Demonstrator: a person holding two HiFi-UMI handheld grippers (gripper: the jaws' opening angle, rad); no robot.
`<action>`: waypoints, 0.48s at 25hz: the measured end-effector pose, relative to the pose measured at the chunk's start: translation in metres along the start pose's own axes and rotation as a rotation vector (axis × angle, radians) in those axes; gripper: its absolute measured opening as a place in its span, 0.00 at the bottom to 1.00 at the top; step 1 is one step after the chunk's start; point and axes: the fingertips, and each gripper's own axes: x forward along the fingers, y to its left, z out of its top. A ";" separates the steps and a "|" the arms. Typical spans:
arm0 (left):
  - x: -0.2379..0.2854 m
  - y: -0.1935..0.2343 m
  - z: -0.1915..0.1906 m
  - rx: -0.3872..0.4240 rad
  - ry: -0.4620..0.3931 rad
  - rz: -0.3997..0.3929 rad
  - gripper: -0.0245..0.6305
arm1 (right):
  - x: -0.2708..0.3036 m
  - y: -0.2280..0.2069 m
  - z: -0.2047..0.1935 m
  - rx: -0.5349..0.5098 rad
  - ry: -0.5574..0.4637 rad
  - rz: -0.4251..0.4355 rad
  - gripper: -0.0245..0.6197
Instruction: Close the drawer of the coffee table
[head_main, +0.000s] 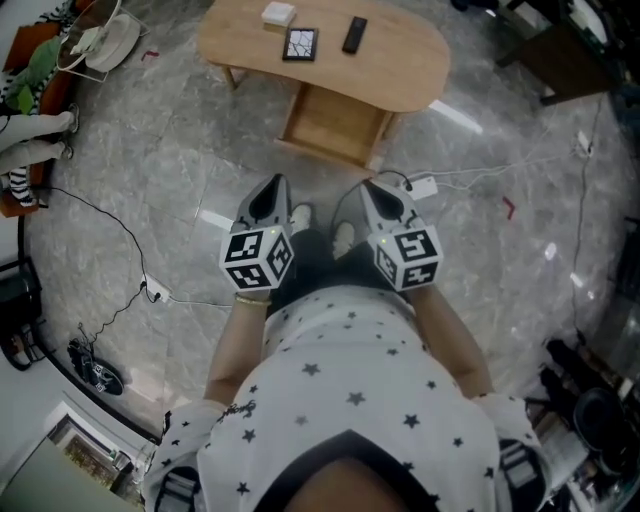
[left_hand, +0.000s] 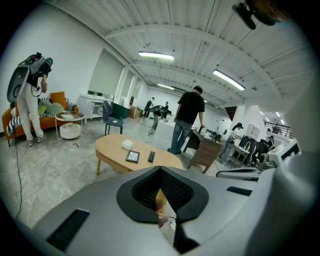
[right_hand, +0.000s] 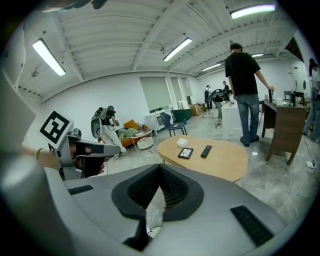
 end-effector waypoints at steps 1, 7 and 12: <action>0.004 0.002 0.000 0.008 0.010 -0.007 0.05 | 0.002 -0.003 -0.001 0.007 0.002 -0.013 0.05; 0.032 0.021 -0.002 0.065 0.089 -0.060 0.05 | 0.017 -0.022 -0.010 0.087 0.019 -0.113 0.05; 0.061 0.050 -0.010 0.112 0.155 -0.101 0.05 | 0.036 -0.037 -0.033 0.151 0.039 -0.187 0.05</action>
